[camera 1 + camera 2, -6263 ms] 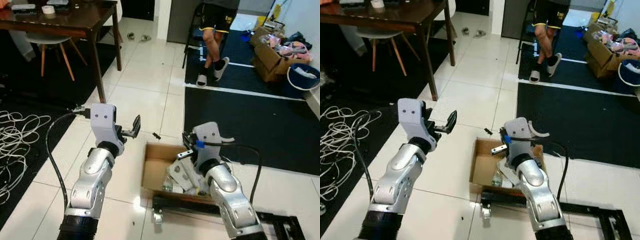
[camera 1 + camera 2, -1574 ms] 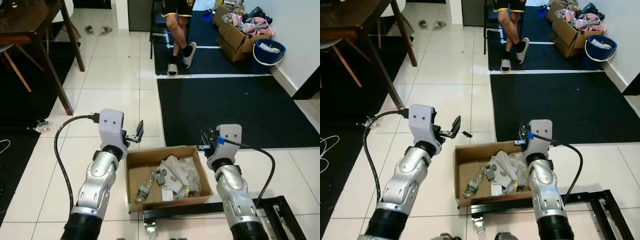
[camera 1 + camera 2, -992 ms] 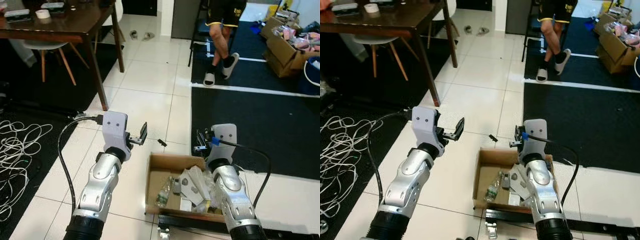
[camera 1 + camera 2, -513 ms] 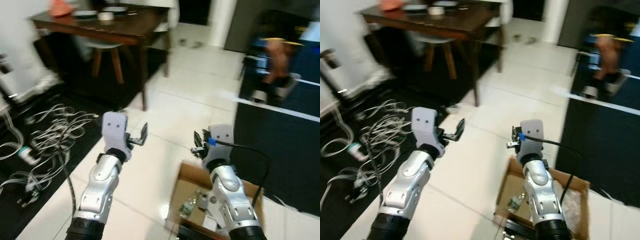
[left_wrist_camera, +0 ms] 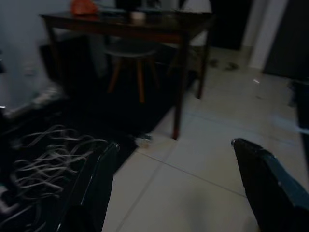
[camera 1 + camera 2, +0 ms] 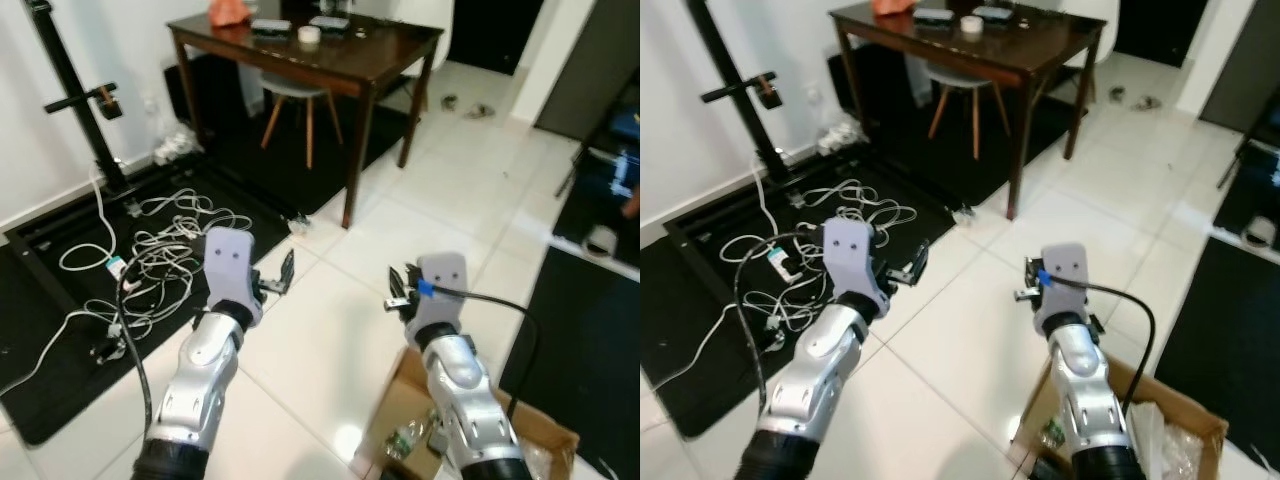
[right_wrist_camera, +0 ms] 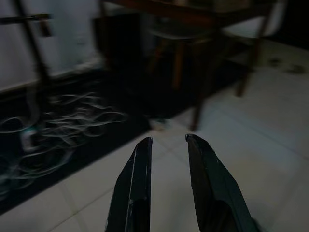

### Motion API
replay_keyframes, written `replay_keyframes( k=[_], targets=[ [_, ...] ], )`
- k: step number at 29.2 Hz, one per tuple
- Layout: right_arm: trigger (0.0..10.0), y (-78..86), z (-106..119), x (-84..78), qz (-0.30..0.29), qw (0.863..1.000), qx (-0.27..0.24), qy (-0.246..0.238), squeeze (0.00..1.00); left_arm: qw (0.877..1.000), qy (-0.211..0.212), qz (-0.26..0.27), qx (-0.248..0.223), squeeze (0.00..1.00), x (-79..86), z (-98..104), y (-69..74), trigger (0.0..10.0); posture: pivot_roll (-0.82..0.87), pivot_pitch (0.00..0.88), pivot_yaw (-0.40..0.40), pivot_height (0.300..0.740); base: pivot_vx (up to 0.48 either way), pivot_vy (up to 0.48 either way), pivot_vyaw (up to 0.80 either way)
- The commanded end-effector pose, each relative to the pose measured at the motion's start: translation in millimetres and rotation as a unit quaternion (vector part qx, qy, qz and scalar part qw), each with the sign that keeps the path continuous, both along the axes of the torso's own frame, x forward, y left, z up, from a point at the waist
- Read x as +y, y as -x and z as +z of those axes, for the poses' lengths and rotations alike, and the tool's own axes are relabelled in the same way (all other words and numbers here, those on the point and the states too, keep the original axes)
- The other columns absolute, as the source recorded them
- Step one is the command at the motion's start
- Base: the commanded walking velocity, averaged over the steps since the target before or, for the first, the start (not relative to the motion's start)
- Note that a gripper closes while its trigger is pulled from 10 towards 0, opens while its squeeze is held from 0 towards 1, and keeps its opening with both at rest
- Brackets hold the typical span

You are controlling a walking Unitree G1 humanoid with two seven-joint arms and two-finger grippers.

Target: Picking trash to rubbish bin

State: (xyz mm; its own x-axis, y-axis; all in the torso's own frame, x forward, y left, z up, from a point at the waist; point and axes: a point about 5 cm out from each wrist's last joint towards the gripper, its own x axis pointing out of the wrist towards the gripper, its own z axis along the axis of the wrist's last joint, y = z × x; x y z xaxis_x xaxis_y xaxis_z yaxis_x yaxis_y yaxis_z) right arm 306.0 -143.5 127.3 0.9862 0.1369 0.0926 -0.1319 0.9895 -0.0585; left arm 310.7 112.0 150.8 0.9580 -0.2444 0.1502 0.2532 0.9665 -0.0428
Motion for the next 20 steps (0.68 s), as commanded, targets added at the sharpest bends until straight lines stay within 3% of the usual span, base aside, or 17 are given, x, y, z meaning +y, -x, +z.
replay_keyframes(
  k=[1,20],
  targets=[
    [10.0,1.6,-3.4,1.4,0.004,1.0,0.009,0.0,0.0,1.0,-0.004,-0.003,0.007,0.0,-1.1,-3.4,2.8,10.0,-0.04,0.103,0.002,0.74,0.0,0.0,0.8],
    [10.0,4.2,-4.5,3.6,0.013,1.0,0.013,0.002,0.0,1.0,-0.005,-0.002,0.009,0.0,-0.3,-3.5,4.3,10.0,-0.04,0.109,0.001,0.74,0.0,0.0,0.8]
  ],
)
